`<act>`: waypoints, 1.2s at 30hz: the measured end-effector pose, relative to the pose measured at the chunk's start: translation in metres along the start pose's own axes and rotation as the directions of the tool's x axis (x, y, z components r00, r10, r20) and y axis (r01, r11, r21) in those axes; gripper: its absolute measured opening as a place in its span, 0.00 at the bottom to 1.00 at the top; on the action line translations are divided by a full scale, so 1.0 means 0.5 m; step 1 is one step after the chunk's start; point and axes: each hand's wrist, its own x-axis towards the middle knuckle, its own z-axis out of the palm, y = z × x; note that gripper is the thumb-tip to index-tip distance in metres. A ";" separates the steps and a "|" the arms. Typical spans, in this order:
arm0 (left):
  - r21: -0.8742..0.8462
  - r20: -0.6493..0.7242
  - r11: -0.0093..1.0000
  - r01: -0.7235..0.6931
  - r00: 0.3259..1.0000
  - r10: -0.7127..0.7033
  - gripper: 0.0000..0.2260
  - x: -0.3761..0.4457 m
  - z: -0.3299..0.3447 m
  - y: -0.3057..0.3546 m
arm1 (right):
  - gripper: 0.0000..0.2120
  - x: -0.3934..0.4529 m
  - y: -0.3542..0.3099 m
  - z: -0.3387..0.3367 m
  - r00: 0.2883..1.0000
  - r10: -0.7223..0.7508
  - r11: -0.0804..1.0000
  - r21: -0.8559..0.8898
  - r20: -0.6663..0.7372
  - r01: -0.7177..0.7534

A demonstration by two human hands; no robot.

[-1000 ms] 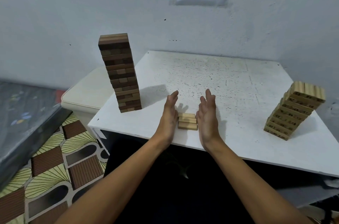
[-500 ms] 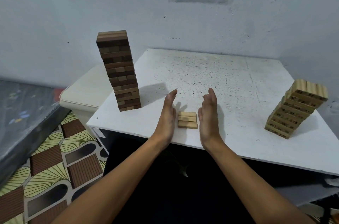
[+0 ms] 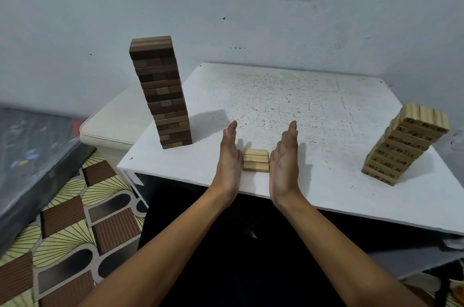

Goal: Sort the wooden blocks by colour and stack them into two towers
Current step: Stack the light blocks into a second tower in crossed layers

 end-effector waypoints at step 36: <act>0.811 0.394 0.489 -0.322 0.918 -0.050 0.41 0.068 -0.130 0.025 | 0.52 0.070 -0.051 -0.126 0.862 0.227 0.454 -0.832 0.454 0.319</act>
